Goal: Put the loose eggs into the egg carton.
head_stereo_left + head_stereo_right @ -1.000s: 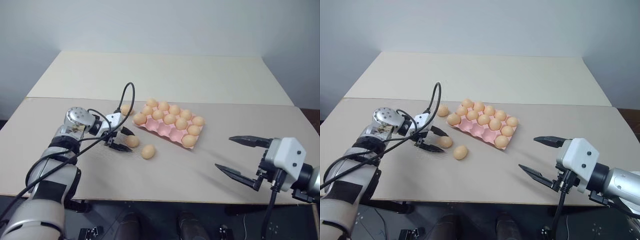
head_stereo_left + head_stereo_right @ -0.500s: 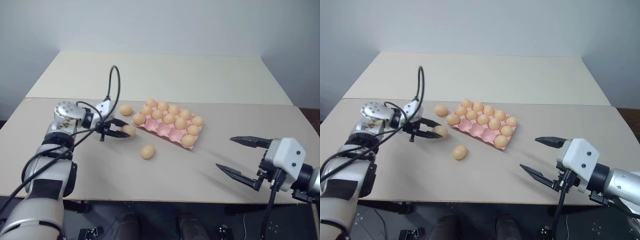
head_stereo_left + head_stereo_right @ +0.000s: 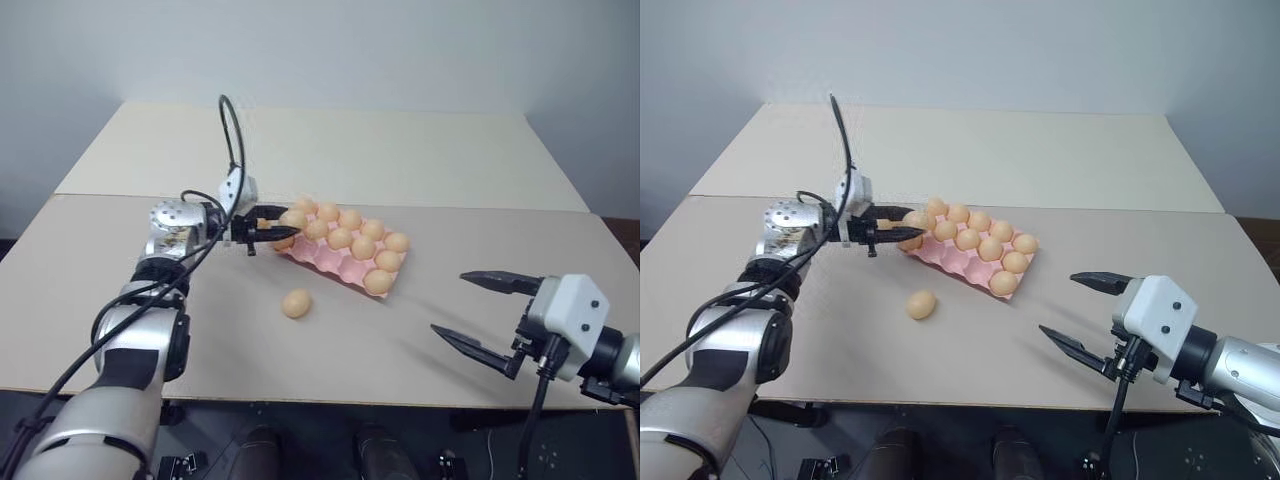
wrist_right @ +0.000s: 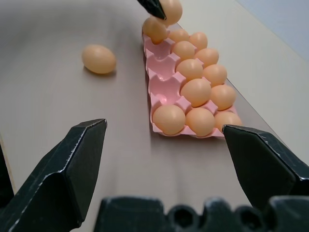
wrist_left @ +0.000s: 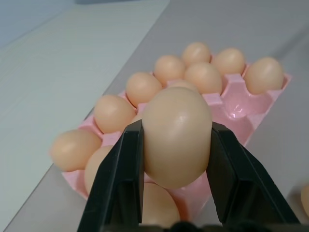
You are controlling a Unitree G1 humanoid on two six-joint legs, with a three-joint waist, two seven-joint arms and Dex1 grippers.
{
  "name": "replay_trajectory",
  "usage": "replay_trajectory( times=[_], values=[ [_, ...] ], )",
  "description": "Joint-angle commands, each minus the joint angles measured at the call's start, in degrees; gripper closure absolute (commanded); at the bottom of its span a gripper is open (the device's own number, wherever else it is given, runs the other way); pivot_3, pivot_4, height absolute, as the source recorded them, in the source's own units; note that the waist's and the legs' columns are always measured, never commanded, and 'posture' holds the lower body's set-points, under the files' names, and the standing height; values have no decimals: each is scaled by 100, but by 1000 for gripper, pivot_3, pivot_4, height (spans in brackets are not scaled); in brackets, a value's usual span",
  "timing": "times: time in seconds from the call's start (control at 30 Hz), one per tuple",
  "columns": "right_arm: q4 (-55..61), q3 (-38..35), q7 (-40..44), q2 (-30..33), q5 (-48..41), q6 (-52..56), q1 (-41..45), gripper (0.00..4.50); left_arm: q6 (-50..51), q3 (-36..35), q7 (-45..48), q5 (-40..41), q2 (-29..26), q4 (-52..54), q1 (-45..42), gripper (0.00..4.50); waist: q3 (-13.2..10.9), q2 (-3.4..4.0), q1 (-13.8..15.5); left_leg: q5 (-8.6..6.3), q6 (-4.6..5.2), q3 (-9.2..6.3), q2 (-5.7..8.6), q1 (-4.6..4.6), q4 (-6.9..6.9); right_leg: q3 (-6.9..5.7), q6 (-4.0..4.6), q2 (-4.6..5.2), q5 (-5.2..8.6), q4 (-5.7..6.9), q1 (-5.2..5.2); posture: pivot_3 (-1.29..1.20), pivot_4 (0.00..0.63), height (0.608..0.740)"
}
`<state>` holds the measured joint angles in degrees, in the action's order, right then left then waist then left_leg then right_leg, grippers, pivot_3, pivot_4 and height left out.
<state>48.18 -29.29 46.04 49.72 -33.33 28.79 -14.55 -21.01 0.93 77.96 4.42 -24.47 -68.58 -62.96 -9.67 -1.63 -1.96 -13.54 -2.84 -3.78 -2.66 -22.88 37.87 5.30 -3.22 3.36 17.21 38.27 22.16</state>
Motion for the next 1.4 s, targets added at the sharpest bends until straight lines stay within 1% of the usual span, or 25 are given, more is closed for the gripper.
replay_trajectory(
  times=[0.03, 0.17, 0.27, 0.37, 0.47, 0.6, 0.7, 0.87, 0.97, 1.07, 1.17, 1.2, 1.3, 1.4],
  values=[
    [184, -151, -69, -70, 5, -82, -47, 0, -164, 39, 121, -131, -64, -15, -166, 2924, 0, 0, -15, 0, 0, 0, 0, 0, 0, 0, 0, 0, 0, 0, 0, 0, 150, 740],
    [238, -149, -129, -126, 35, -76, -104, 0, -144, 33, 157, -238, -103, -73, -142, 2924, 0, 0, -18, 0, 0, 0, 0, 1, 0, 0, 0, 0, 0, 1, 0, 0, 150, 740],
    [239, -111, -159, -156, 83, -110, -125, 0, -191, -7, 318, -222, -84, -99, -120, 2044, 0, 0, -16, 0, 0, -1, 0, -1, 0, 0, 0, 0, 0, 1, 0, 0, 150, 740],
    [210, -83, -194, -162, 92, -114, -88, 0, -357, 24, -183, -374, -25, -150, -111, 1039, 0, 0, -11, 0, 0, -1, 1, 0, 0, -1, 0, 1, 0, 1, 0, 0, 150, 740],
    [194, -77, -199, -167, 111, -122, -92, 0, -379, -21, -234, -373, 1, -183, -137, 98, 0, 0, -11, 0, 0, -2, 1, -1, 0, -1, 0, 1, 0, 1, 0, 0, 150, 740],
    [206, -94, -200, -182, 118, -124, -108, 0, -371, -72, -229, -367, -52, -190, -143, 42, 0, 0, -12, 0, 0, -2, 1, 0, 0, 0, 0, 1, 0, 1, 0, 0, 150, 740],
    [209, -108, -192, -195, 133, -119, -117, 0, -295, -181, 83, -243, -227, -132, -130, 42, 0, 0, -26, 0, 0, -2, 1, 0, 0, 0, 0, 1, 0, 1, 0, 0, 150, 740],
    [170, -107, -159, -193, 156, -141, -116, 0, -16, -358, 1272, 132, -763, 177, -77, 42, 0, 0, -59, 0, 0, -2, 0, 2, -1, -1, 0, -1, 0, 7, 0, 0, 150, 740],
    [82, -50, -111, -164, 162, -174, -44, 0, 237, 118, 1454, 642, -1249, 677, 160, 42, 0, 1, -61, 0, 0, -3, -1, 2, -1, -1, 0, -1, 1, 7, 1, 0, 150, 740],
    [-35, 31, -46, -112, 166, -206, 81, 0, 792, 812, 1454, 1524, -1878, 1494, 519, 42, 0, 1, -52, 0, 0, -4, -3, 3, -1, 0, 0, 0, 1, 9, 0, 0, 150, 740],
    [-135, 87, 34, -74, 170, -227, 177, 0, 1216, 1541, 1454, 2490, -2701, 2516, 956, 42, -1, 2, -54, 0, 0, -5, -7, 3, -1, -1, 0, -1, 1, 12, 1, 0, 150, 740],
    [-159, 95, 56, -68, 172, -238, 193, 0, 1279, 1720, 1454, 2724, -2901, 2752, 1050, 42, -1, 3, -54, 0, 0, -5, -7, 0, -1, -2, 0, -2, 1, 11, 3, 0, 150, 740],
    [-221, 121, 116, -48, 178, -267, 232, 0, 1487, 2057, 1454, 3361, -3369, 3432, 1306, 42, -1, 3, -26, 0, 0, -4, -8, 2, -1, -2, -1, -1, 1, 14, 1, 0, 150, 740],
    [-257, 132, 159, -30, 179, -257, 287, 0, 1485, 2339, 1454, 3658, -3667, 3807, 1443, 42, -2, 4, 4, 0, 0, -3, -7, 3, -1, -2, -2, 0, 3, 13, 0, 0, 150, 740]
  ],
)
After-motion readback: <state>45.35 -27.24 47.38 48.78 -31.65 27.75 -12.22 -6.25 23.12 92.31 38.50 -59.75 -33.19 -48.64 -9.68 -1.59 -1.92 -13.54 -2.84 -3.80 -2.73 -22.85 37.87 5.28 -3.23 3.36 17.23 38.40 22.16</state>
